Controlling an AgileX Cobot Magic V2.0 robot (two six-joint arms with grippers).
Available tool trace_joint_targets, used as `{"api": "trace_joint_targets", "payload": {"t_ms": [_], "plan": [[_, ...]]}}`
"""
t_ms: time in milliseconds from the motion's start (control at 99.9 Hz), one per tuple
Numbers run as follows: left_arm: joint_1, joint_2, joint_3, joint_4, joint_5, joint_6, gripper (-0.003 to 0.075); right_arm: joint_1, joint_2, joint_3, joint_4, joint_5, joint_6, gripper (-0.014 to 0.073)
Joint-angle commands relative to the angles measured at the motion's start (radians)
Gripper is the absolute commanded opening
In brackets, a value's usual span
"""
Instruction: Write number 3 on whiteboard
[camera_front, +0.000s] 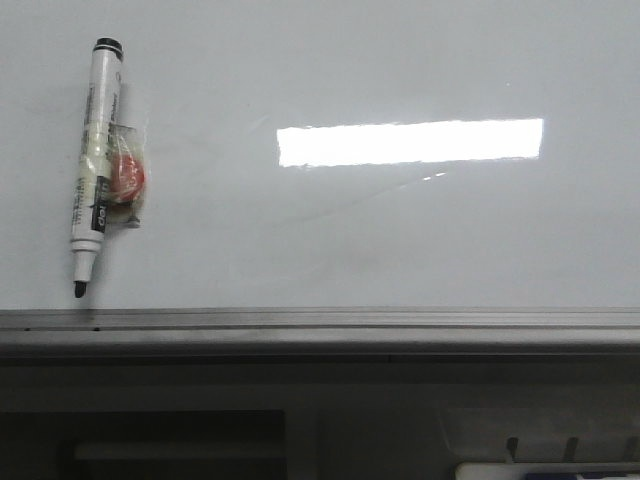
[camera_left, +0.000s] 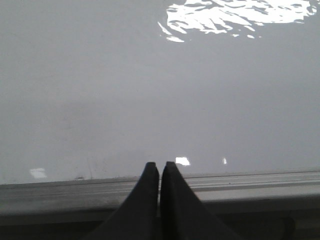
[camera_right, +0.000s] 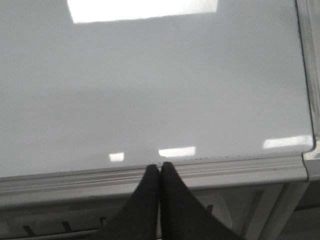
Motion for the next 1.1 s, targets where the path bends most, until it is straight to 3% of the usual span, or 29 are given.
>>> {"api": "trace_joint_targets", "payload": {"t_ms": [0, 981, 1091], "plan": [[-0.003, -0.024, 0.011, -0.001, -0.062, -0.008, -0.0021, -0.006, -0.014, 0.033, -0.004, -0.030, -0.002, -0.0041], [-0.003, -0.024, 0.011, -0.001, -0.064, -0.008, -0.0021, -0.006, -0.014, 0.033, -0.004, -0.030, -0.002, -0.0041], [-0.003, -0.024, 0.011, -0.004, -0.072, -0.008, -0.0021, -0.006, -0.014, 0.033, -0.004, -0.081, -0.002, -0.0041]]}}
